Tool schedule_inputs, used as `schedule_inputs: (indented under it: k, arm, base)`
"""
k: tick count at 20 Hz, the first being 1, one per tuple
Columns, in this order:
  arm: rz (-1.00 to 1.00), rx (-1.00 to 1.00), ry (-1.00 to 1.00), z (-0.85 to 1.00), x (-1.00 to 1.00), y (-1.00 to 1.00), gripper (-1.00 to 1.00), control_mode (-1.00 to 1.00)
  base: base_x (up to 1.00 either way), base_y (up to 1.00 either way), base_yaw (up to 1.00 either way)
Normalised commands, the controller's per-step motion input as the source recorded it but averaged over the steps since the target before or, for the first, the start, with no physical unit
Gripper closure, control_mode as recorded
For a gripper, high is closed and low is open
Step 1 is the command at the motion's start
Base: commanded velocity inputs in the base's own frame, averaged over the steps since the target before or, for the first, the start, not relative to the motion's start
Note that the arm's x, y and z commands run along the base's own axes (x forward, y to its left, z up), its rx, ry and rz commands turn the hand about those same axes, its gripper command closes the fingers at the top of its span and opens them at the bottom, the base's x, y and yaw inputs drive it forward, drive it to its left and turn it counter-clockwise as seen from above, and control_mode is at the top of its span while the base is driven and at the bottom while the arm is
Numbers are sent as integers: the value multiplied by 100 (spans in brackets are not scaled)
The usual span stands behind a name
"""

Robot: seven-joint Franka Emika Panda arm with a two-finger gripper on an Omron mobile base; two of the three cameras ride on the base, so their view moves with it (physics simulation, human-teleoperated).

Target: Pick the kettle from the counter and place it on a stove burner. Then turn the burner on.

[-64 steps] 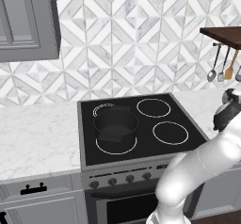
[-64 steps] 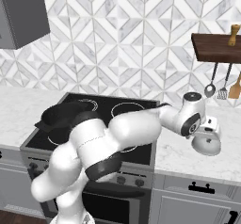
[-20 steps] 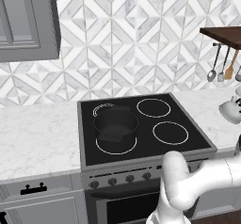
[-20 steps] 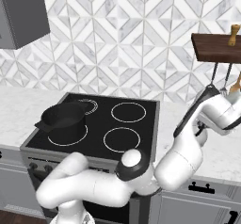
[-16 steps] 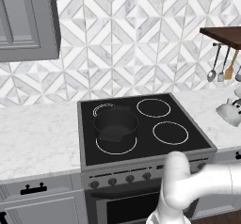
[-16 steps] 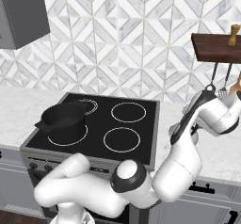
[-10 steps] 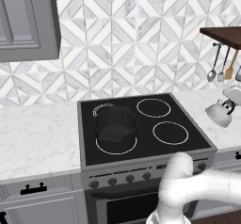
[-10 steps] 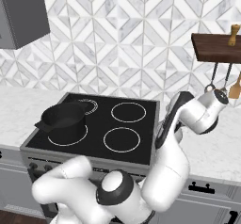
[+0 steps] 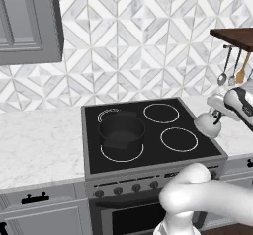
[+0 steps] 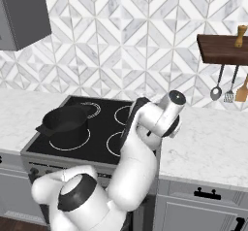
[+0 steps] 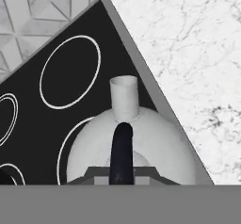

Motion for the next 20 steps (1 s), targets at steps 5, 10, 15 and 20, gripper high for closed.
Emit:
schedule_inputs:
  k: [5, 10, 15, 20]
  arm:
    - [-19, -18, 13, 2, 31, 100, 100, -100]
    - [-6, -10, 16, 0, 15, 53, 100, -100]
    - [0, 0, 0, -21, 10, 16, 100, -100]
    - [0, -1, 0, -28, 14, 23, 100, -100]
  base:
    - [0, 0, 0]
    - [0, 0, 0]
    - [0, 0, 0]
    - [0, 0, 0]
